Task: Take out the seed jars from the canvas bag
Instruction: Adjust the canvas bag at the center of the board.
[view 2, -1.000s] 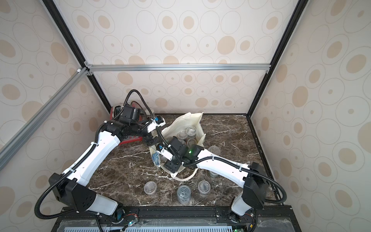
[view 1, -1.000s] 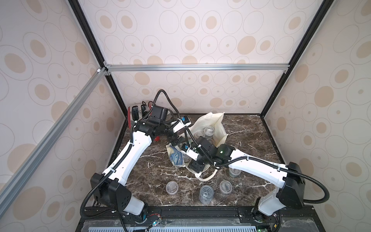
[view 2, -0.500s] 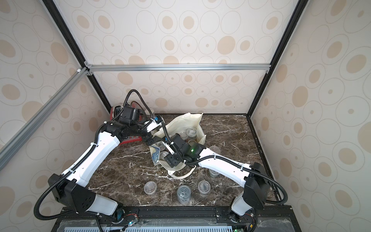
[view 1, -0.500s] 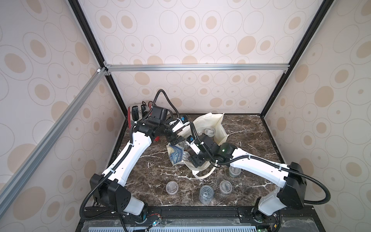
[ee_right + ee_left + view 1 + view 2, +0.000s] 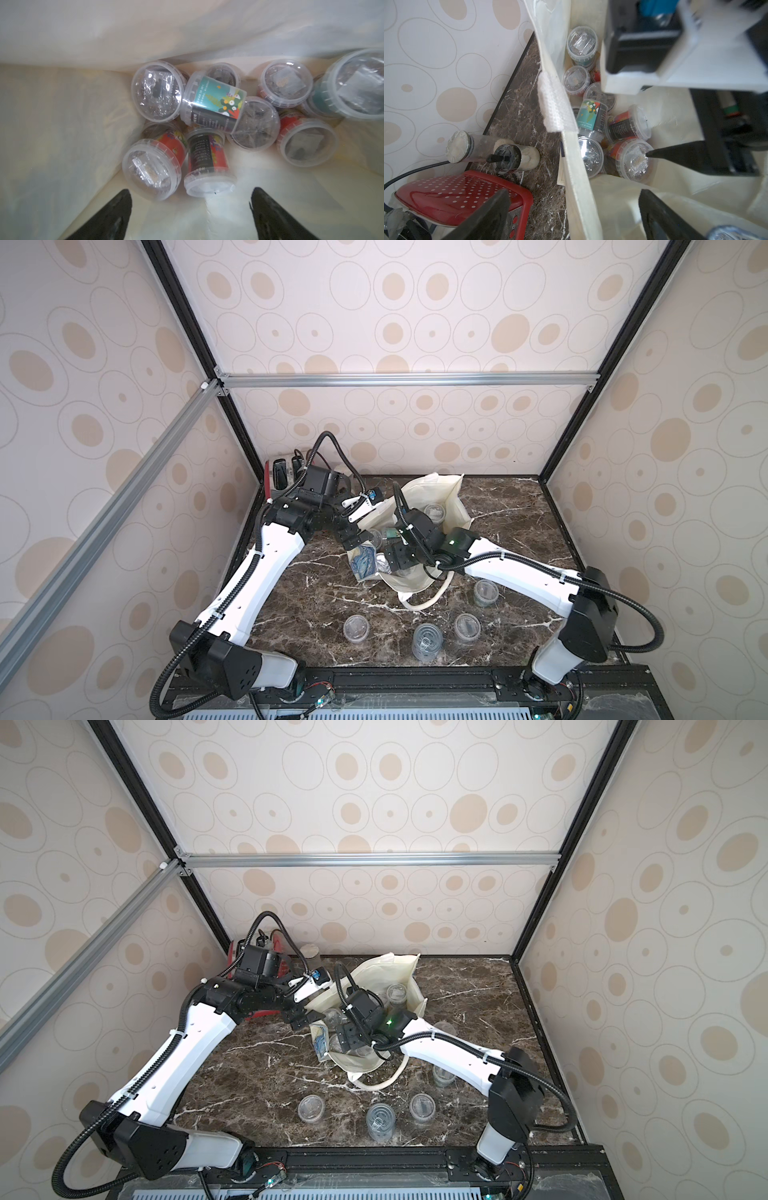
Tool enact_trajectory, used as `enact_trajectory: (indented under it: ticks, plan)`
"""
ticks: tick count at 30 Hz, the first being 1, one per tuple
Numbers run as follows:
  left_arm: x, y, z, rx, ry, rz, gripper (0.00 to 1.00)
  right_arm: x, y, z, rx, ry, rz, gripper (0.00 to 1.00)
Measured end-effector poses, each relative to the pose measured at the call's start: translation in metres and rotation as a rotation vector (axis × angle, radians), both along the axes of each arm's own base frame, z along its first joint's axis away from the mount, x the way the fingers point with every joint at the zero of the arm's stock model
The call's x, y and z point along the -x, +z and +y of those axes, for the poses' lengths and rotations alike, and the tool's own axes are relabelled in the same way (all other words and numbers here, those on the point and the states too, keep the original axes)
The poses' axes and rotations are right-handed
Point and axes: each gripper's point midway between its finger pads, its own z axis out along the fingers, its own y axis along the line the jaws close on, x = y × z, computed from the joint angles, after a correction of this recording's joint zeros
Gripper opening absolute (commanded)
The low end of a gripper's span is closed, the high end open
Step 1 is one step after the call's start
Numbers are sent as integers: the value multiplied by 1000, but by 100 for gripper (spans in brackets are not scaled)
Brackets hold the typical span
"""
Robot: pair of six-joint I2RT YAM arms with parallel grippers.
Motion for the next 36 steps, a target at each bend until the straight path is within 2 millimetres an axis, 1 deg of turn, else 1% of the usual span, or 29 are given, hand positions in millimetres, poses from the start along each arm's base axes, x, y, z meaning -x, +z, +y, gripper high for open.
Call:
enact_trajectory:
  ticks: [3,5,7,13,15,19,23,26,30,33,36]
  plan:
    - [2,-1,2,-6,-3,6,98,-8,-19,3,19,-45,21,98]
    - [4,-2,3,-9,-9,11,98,-14,-28,4,37,-63,21,98]
    - [6,-2,5,-12,-12,16,98,-21,-30,7,41,-76,9,98]
    - [18,0,13,-18,-38,28,98,-40,-24,15,28,-96,-41,95]
    - [22,2,19,-13,-39,33,98,-46,-28,17,32,-99,-49,93]
    - [25,11,35,18,-18,25,98,-52,-41,19,48,-96,-47,91]
    - [35,15,48,45,-2,32,98,-58,-39,20,50,-100,-74,93]
    - [44,10,55,60,-4,52,98,-63,-39,20,49,-103,-83,94]
    - [57,-11,62,71,3,110,98,-76,-41,22,44,-110,-94,94]
    - [63,-28,68,78,21,157,98,-85,-40,25,31,-101,-105,92]
    - [68,-36,71,86,33,183,98,-90,-41,31,18,-77,-109,91]
